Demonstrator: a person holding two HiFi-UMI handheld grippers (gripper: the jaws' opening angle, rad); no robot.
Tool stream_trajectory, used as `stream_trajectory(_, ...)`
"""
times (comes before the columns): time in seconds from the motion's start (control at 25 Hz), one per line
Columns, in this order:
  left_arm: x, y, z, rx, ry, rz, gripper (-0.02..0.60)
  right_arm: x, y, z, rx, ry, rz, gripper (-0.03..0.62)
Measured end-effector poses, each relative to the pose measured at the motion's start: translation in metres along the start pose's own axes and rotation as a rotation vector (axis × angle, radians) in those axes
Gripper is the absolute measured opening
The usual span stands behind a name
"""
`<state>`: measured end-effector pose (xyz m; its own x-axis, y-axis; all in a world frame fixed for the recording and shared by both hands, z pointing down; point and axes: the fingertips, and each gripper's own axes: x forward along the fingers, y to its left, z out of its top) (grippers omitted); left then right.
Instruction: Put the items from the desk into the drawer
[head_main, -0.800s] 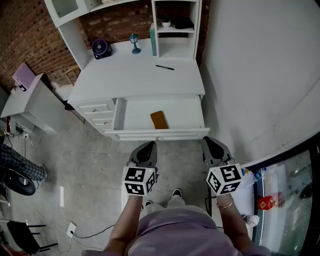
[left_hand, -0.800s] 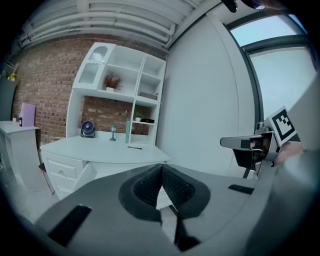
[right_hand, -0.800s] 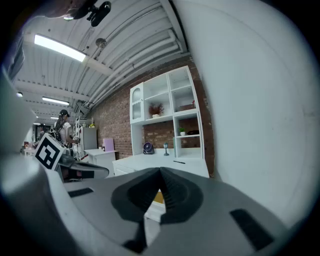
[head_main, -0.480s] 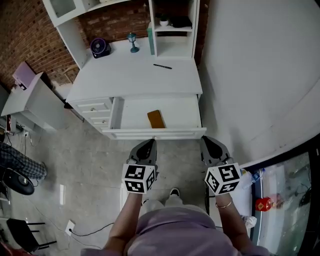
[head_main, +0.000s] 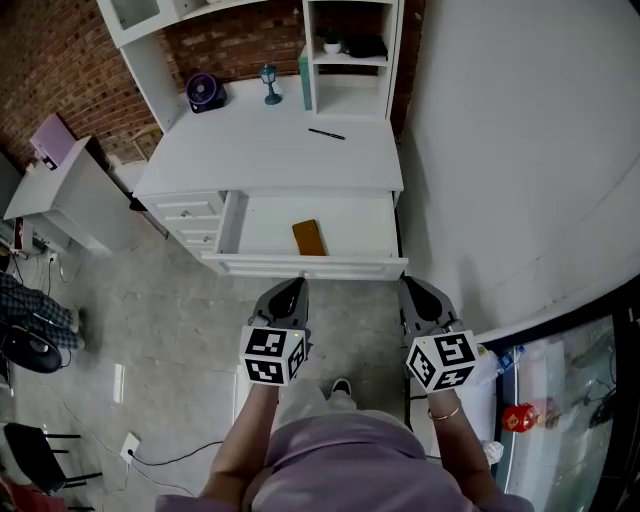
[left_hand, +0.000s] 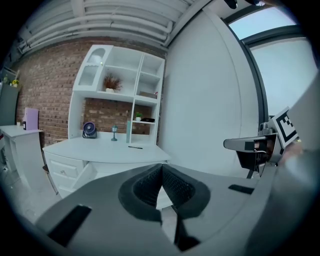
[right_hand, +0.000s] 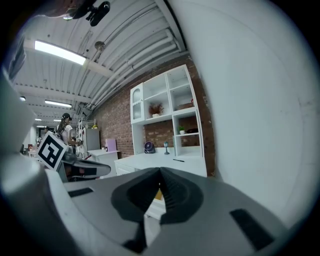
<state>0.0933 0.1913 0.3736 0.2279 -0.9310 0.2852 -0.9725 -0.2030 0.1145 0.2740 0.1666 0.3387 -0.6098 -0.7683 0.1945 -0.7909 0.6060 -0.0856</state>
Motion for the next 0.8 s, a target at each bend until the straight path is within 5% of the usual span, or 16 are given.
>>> stream_trajectory(0.8,0.032,0.035,0.001,-0.02,0.029,0.053,-0.002,0.046,-0.019,0.007,-0.023,0.015,0.015,0.132)
